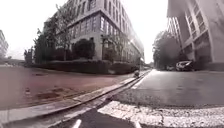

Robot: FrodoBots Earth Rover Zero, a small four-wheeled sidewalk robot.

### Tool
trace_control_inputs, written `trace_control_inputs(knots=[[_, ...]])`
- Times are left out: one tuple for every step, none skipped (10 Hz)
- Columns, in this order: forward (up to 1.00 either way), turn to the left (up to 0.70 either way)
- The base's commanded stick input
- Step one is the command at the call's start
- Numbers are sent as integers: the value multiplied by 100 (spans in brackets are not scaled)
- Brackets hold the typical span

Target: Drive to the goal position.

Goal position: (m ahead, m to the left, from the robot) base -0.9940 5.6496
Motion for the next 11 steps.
trace_control_inputs(knots=[[70, 14], [70, 14], [70, 14], [70, 14], [70, 14], [70, 14], [70, 14], [70, 14], [70, 14], [70, 14], [70, 14]])
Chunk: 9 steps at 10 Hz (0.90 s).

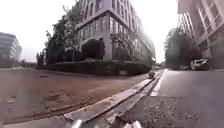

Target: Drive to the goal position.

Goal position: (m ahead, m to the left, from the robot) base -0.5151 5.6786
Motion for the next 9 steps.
trace_control_inputs(knots=[[70, 14], [70, 14], [70, 14], [70, 14], [70, 14], [70, 14], [70, 14], [70, 14], [70, 14]])
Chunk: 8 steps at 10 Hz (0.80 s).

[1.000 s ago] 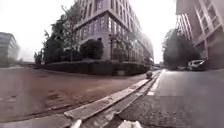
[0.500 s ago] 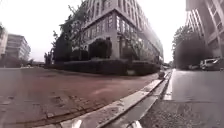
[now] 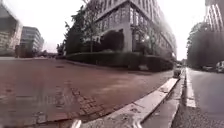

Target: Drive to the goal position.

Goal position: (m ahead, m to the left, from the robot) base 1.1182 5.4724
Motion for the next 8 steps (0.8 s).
trace_control_inputs(knots=[[70, 14], [70, 14], [70, 14], [70, 14], [70, 14], [70, 14], [70, 14], [70, 14]])
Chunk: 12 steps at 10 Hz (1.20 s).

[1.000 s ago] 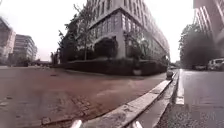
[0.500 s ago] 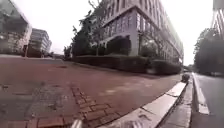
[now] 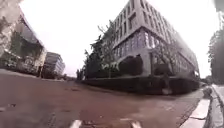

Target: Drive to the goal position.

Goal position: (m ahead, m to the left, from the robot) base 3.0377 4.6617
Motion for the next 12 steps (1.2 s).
trace_control_inputs(knots=[[70, 14], [70, 14], [70, 14], [70, 14], [70, 14], [70, 14], [70, 14], [70, 14], [70, 14], [70, 14], [70, 14], [70, 14]])
